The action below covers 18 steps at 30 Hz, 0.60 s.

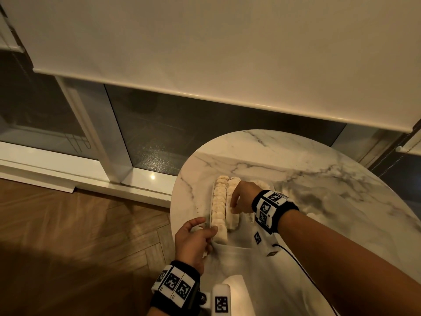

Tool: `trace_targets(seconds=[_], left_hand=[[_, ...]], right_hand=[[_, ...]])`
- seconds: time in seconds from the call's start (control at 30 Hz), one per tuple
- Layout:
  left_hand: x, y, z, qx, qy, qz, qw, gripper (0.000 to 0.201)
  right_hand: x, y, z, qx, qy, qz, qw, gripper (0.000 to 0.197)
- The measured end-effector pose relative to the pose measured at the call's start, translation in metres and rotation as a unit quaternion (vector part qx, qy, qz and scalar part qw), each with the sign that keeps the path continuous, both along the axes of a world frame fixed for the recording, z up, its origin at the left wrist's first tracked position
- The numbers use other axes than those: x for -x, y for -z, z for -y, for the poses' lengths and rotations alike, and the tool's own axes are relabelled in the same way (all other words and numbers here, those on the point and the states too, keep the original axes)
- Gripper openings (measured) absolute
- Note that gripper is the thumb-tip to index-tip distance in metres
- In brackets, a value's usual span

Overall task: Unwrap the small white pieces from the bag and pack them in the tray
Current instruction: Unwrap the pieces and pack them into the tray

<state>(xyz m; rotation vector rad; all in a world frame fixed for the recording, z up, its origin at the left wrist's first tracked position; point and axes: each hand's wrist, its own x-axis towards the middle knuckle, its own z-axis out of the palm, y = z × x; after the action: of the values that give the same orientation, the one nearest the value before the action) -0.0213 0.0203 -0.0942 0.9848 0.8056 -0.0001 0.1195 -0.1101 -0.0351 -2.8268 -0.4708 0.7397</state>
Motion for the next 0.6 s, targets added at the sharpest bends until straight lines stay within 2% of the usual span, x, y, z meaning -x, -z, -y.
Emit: trace_targets(seconds=[0.17,0.33,0.5,0.6], left_hand=[[0.000,0.001,-0.001,0.004,0.006,-0.005,1.000,0.040],[0.003,0.001,-0.003,0.017,-0.004,-0.001,1.000,0.037],[0.002,-0.012,-0.008,0.052,-0.057,0.004,0.997,0.019],[-0.002,-0.027,-0.010,0.099,-0.086,0.045,0.990,0.018]], right_hand=[[-0.001,0.002,-0.001,-0.006,0.017,0.003,1.000,0.021],[-0.003,0.003,0.004,-0.050,0.065,0.030,0.996,0.018],[0.008,-0.014,0.025,-0.145,0.127,0.086,0.977,0.011],[0.032,-0.025,0.038,-0.263,0.176,0.095,0.944,0.009]])
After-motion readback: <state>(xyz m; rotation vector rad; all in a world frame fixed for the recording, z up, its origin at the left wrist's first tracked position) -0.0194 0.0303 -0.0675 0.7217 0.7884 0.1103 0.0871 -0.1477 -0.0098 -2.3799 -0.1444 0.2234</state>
